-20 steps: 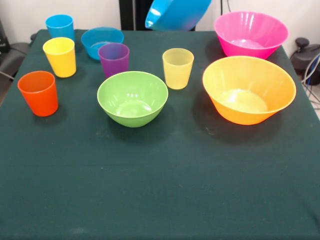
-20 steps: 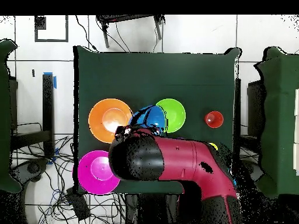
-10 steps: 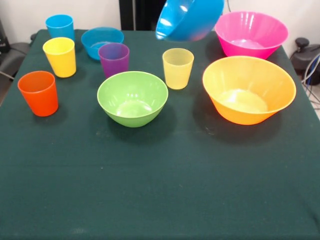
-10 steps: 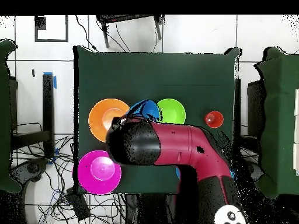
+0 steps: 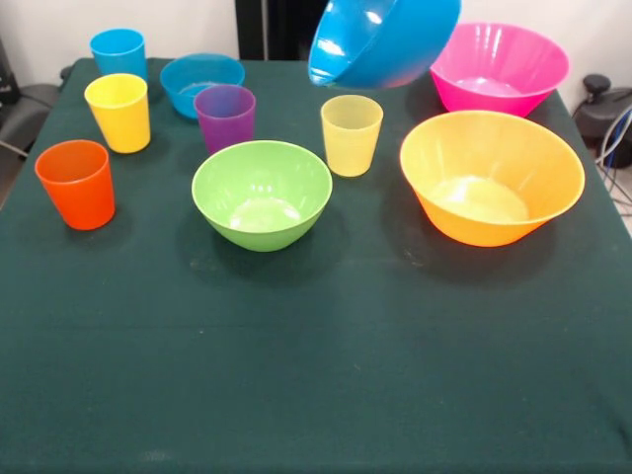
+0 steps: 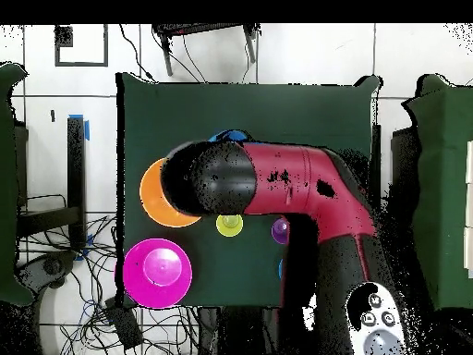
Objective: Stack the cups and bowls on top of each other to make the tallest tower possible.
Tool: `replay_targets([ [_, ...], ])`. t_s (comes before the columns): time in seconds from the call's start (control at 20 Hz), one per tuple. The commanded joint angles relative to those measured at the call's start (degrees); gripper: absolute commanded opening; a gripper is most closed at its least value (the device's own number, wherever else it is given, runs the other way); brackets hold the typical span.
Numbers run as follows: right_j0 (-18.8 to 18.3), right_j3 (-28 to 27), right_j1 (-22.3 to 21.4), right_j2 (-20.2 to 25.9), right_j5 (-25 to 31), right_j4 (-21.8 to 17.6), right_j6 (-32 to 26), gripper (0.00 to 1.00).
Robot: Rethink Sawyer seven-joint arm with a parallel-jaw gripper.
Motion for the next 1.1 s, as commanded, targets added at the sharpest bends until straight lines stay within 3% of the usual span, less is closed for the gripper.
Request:
replay_targets([
  [0.05,1.99,-11.49,4.51,-1.52,9.07,-4.61,6.48,0.0],
  [0.3,1.58,-17.7,7.06,-0.49,14.05,-4.41,3.86,0.0],
  [0.6,2.93,-26.77,10.94,-0.86,17.48,-6.25,4.64,0.0],
  [0.85,3.31,-29.83,11.48,-1.22,22.02,-6.38,4.59,0.0],
  [1.1,3.34,-32.58,12.21,-1.87,21.87,-6.87,4.59,0.0],
])
